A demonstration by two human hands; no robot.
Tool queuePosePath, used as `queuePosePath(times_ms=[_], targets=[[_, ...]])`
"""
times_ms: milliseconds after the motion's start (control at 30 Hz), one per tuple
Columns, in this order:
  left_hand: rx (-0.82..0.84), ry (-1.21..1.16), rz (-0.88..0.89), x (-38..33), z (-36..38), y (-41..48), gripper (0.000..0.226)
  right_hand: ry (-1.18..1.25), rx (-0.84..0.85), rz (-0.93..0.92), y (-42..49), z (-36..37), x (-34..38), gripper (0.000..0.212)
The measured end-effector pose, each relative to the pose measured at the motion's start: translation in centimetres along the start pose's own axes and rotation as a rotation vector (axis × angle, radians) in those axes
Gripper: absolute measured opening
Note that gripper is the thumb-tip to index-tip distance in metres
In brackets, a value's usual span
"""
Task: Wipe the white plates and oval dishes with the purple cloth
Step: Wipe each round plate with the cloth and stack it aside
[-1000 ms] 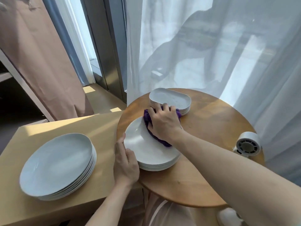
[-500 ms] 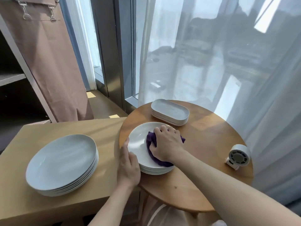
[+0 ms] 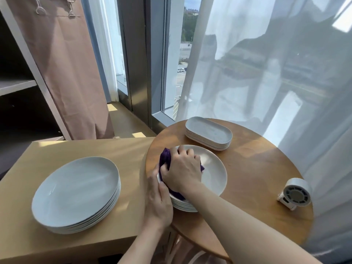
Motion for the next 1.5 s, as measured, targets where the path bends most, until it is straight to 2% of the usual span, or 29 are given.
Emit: queuePosePath(times_ms=[267, 500, 700, 833, 1033, 1167, 1300, 1500], targets=[[-0.023, -0.004, 0.014, -0.2, 0.2, -0.2, 0.058, -0.027, -0.141, 0.051, 1.2, 0.2, 0.1, 0.036], [0.033, 0.061, -0.039, -0.7, -0.4, -0.2, 0.061, -0.092, -0.163, -0.074, 1.6, -0.6, -1.4, 0.039], [0.084, 0.108, -0.097, -1.5, -0.8, -0.2, 0.069, -0.274, -0.014, -0.094, 1.7, -2.8, -5.7, 0.042], [0.099, 0.108, -0.111, -1.3, -0.8, 0.0, 0.071, -0.289, 0.091, -0.072, 0.4, -3.3, -7.4, 0.049], [0.127, 0.129, -0.136, -1.3, -0.8, -0.2, 0.067, -0.115, 0.218, 0.042, -1.9, -4.0, -6.8, 0.045], [0.164, 0.147, -0.153, -1.5, -1.2, 0.0, 0.065, 0.085, 0.264, 0.073, -3.2, -4.8, -5.4, 0.030], [0.226, 0.195, -0.156, -1.8, -1.8, 0.3, 0.058, 0.301, 0.126, 0.086, -4.9, -5.9, -4.5, 0.024], [0.263, 0.259, -0.188, -2.1, -2.0, 0.2, 0.054, 0.460, -0.174, 0.096, -8.2, -6.7, -4.5, 0.031]])
Point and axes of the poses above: each hand's wrist, its own y-axis towards the middle knuckle, its own z-axis out of the palm, x = y × z, the point moved 1 cm from there along y, towards the middle knuckle, and after that the axes turned 4 degrees about y, right-handed, at the moved point
